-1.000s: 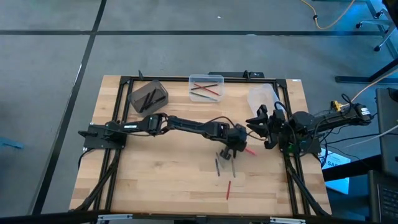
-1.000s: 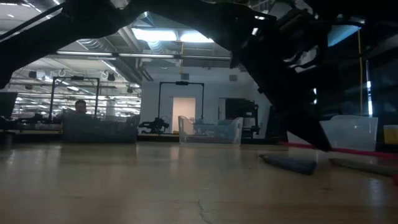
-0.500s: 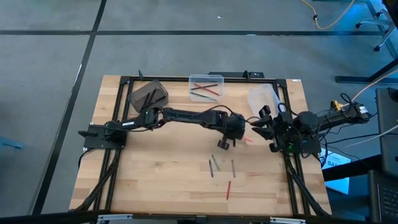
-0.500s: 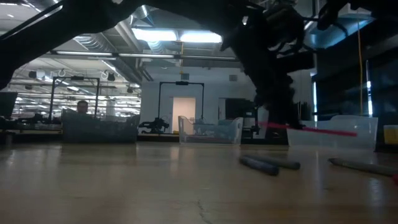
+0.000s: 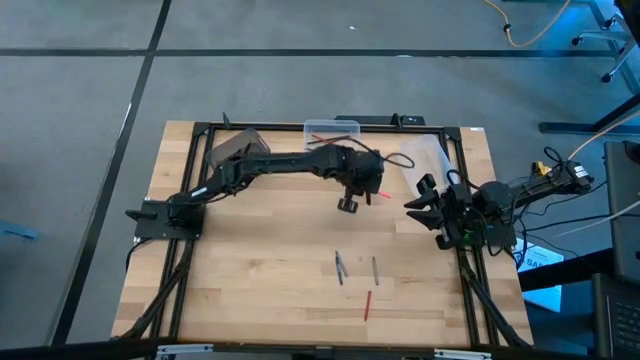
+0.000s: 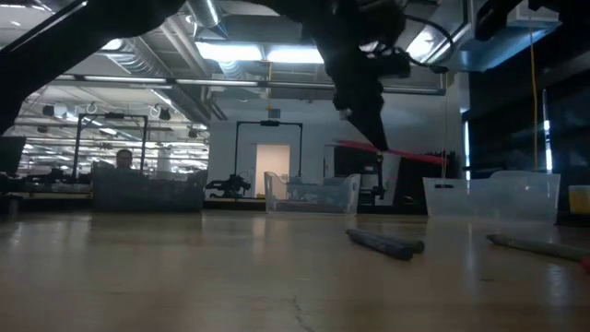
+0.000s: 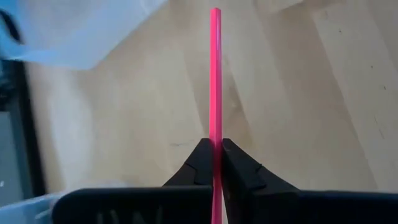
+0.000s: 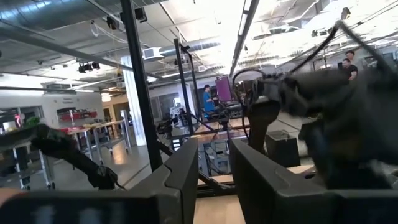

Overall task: Sort crayons/erasers/pens/pencils in bins
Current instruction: Put the pink pencil into the left transparent bin

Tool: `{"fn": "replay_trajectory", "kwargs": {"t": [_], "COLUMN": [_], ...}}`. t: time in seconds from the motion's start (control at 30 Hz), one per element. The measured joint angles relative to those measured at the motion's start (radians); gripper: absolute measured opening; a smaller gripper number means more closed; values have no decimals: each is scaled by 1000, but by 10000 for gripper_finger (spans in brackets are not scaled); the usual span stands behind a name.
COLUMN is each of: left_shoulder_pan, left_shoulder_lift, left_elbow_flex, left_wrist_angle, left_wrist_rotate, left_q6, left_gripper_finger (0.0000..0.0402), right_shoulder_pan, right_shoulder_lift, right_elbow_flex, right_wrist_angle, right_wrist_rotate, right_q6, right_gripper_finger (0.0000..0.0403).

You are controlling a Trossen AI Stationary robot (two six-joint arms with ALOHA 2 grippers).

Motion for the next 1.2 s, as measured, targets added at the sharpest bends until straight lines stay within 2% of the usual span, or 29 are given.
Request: {"fn": "replay_trajectory", "kwargs": {"t": [0.2, 0.4, 0.53, 0.67, 0.9, 1.03, 1.2], "left_shoulder_pan": [36, 90, 133, 181, 267, 305, 339], "left_shoulder_lift": [-65, -113, -174, -281, -452, -462, -426], "left_elbow_flex": [0, 0, -62, -209, -534, -656, -733], "left_wrist_angle": [-35, -123, -109, -22, 243, 393, 572], "left_wrist_rotate": [1, 1, 12, 14, 55, 34, 28], "left_q6": [2, 2, 11, 17, 51, 80, 142], "left_gripper_finger": [1, 0, 0, 0, 0, 0, 0], "right_shoulder_pan": [30, 56, 69, 78, 78, 78, 71], "right_shoulder_lift": [2, 2, 2, 3, 3, 10, 11], "right_elbow_flex": [0, 0, 0, 0, 1, 1, 1], "right_wrist_angle": [-3, -8, -12, -18, -18, -17, -16], "right_wrist_rotate": [51, 51, 73, 85, 126, 152, 153], "right_q6": [-9, -9, -21, -32, -54, -61, -61], "right_gripper_finger": [97, 97, 97, 97, 97, 97, 97]}}
